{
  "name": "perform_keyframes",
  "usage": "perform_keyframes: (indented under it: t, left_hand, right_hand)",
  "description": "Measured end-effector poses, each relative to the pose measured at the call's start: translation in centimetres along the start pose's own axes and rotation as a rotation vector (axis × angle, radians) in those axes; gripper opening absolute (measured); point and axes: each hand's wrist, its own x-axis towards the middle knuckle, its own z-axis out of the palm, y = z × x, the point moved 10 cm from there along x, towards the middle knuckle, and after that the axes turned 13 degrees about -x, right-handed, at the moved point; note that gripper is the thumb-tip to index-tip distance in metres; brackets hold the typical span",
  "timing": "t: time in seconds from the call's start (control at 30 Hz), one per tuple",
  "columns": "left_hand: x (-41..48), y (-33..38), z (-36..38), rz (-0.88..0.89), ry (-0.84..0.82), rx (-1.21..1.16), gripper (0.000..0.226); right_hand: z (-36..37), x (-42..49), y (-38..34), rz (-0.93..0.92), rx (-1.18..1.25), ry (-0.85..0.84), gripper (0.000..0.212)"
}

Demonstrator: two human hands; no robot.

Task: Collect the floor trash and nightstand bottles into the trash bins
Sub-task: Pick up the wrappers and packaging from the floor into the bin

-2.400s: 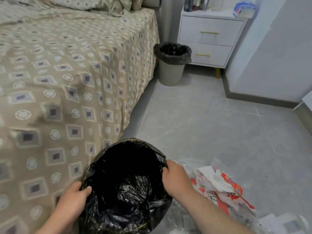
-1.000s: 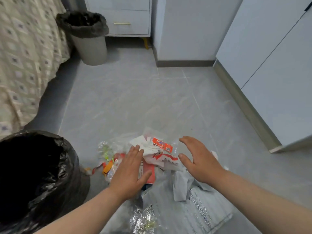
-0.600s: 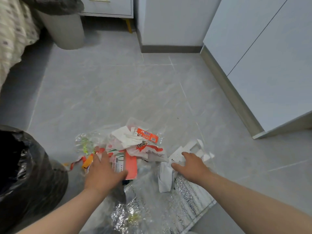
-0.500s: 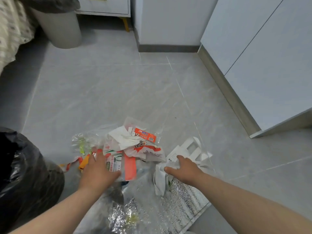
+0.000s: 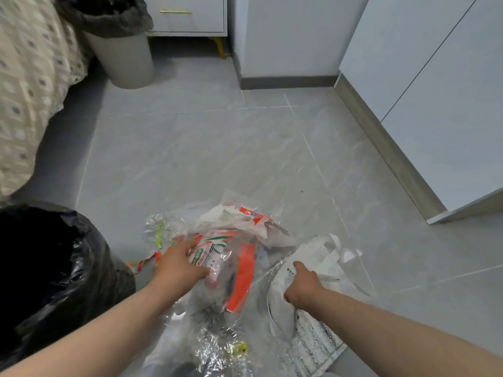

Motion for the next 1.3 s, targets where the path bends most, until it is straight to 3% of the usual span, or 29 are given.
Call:
perform_keyframes:
  t: [0.1, 0.23, 0.33, 0.43, 0.6, 0.67, 0.9, 1.3]
  left_hand:
    - [-0.8, 2.1, -1.0, 0.062, -0.03, -0.055, 0.063]
    - [-2.1, 5.4, -3.4, 0.151, -0.044, -0.021, 0.059]
    - [-3.3, 7.6, -6.4, 0.212, -0.013, -0.011, 0.054]
    - [-4.5, 8.3, -10.6, 0.21, 0.006, -0.115, 0.051]
    - [-6.3, 6.4, -17.9, 0.197, 0.034, -0.506, 0.051]
    - [-6.9, 5.7, -18.2, 0.195, 0.031, -0.633, 0.044]
    - [-8.8, -0.4, -25.2, 0.146, 0.255, -0.847, 0.038]
    - [-10.8, -4.6, -30.6, 0.17, 0.438, -0.943, 0.039]
  right_hand:
    - [-0.6, -0.1, 0.2, 0.001, 0.12, -0.001, 0.064]
    - [-1.4, -1.9, 0.2, 0.006, 0.279, 0.0, 0.028]
    - [-0.3, -3.0, -0.3, -0.034, 0.141, -0.106, 0.061]
    - [0.2, -3.1, -1.7, -0.133, -0.044, -0.065, 0.068]
    - [0.0, -3.0, -3.2, -0.2, -0.15, 0.022, 0.005]
    - [-0.9, -3.2, -1.4, -0.183, -0.197, 0.07, 0.008]
    - [-7.0, -6.8, -4.7, -0.289, -0.233, 0.167, 0.008]
    - [-15.7, -21.1, -15.6, -0.556, -0.094, 0.272, 0.018]
